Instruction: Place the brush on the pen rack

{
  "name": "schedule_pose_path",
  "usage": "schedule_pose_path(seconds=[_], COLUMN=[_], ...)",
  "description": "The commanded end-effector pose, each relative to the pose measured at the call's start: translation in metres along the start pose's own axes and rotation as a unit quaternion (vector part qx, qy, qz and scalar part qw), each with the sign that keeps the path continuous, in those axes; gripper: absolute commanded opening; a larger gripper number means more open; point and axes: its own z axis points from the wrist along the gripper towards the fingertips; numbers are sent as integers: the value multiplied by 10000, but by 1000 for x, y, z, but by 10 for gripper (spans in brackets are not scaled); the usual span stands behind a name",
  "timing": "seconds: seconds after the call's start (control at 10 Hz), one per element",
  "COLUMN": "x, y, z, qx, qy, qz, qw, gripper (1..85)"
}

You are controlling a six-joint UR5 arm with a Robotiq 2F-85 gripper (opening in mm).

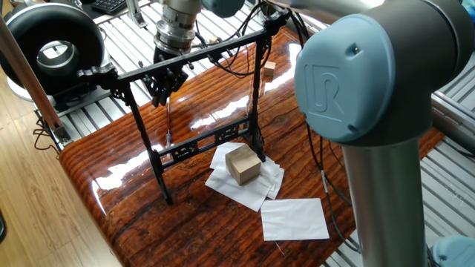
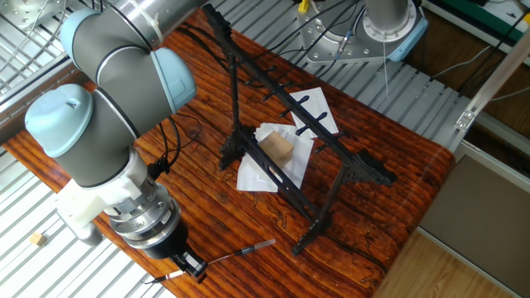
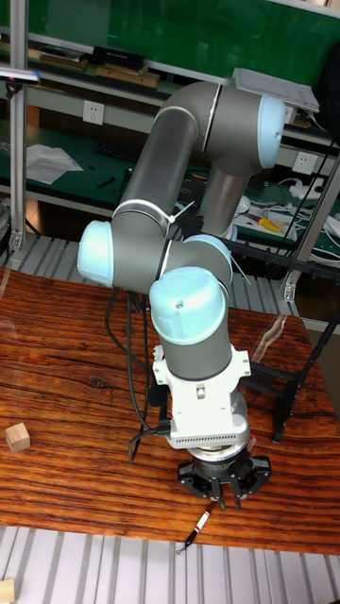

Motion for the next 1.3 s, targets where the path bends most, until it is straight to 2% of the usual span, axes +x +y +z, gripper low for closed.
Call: schedule_pose_path(seconds=[0.0, 0.4, 0.6, 1.2], x=[-4, -5, -7, -8], y=[2, -1, -8, -16], z=[0, 3, 4, 5], qx=[-60, -22, 100, 238], qy=[-65, -81, -130, -184], qz=[17, -15, -81, -180], qw=[10000, 10000, 9998, 9994], gripper=[253, 253, 253, 253])
